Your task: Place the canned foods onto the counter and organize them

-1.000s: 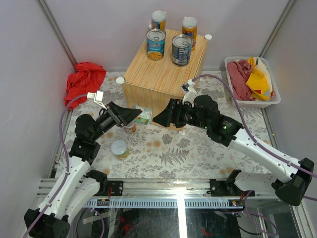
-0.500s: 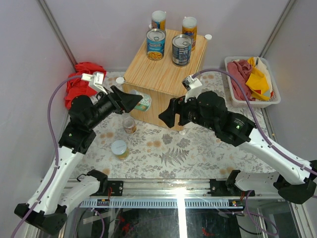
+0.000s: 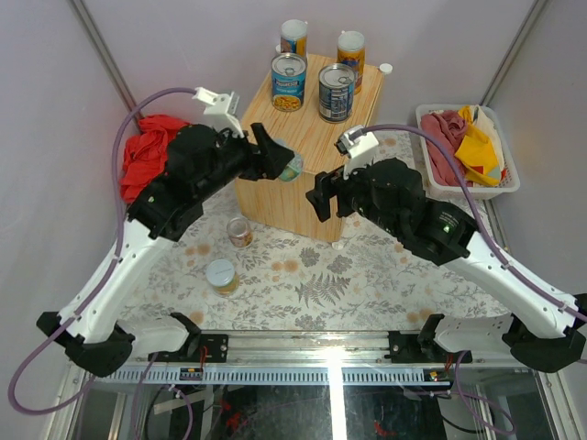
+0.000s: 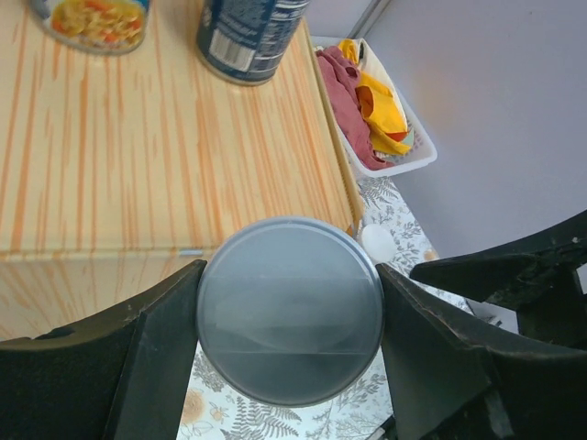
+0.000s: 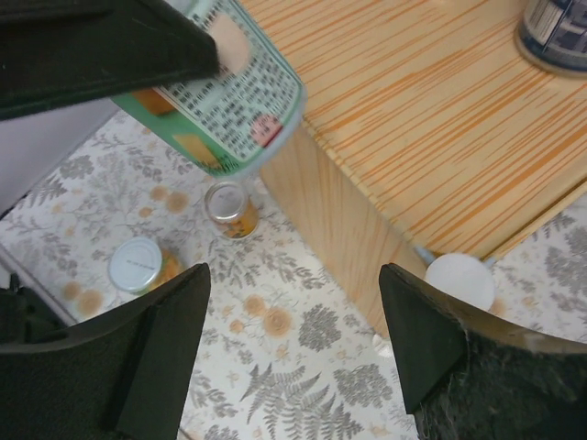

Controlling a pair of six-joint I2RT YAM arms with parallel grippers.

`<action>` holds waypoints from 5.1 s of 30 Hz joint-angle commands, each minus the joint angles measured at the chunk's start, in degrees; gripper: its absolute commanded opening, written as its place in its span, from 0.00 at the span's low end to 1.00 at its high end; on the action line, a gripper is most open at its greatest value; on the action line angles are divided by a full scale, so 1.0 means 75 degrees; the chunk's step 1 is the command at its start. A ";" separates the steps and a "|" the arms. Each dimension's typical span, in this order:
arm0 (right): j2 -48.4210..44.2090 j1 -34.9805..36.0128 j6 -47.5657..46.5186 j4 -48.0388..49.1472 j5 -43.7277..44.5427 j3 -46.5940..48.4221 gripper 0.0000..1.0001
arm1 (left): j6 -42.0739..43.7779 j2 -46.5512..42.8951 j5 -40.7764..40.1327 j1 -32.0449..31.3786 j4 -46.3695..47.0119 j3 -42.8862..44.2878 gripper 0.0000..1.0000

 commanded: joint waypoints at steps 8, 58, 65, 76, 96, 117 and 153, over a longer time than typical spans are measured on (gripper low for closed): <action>0.0343 0.0055 -0.1743 0.1338 0.0939 0.0282 0.82 | 0.1446 0.2154 -0.1756 -0.1204 -0.1312 0.3360 0.14; 0.0781 -0.1784 -0.0870 0.2559 -0.0305 -0.0651 0.86 | 0.1970 0.3927 -0.3301 -0.1078 -0.1063 0.4631 0.91; 0.1620 -0.2170 -0.0496 0.2867 -0.0754 -0.0105 0.86 | 0.1562 0.2665 -0.3609 -0.0804 -0.0114 0.3101 0.88; 0.2489 -0.2414 -0.0400 0.3197 -0.0910 0.0335 0.83 | 0.1143 0.1617 -0.3681 -0.0442 0.0347 0.1540 0.88; 0.4355 -0.2464 -0.0490 0.3441 -0.1587 0.2316 0.51 | 0.0379 0.0313 -0.3895 0.0031 0.0883 -0.0672 0.87; 0.6058 -0.2194 -0.0528 0.3040 -0.1803 0.4563 0.52 | -0.0016 -0.0079 -0.3810 0.0267 0.0779 -0.1261 0.87; 0.5864 -0.1715 -0.1062 0.2771 -0.1553 0.4795 0.86 | -0.1323 -0.1220 -0.3547 0.0387 -0.0172 -0.3220 1.00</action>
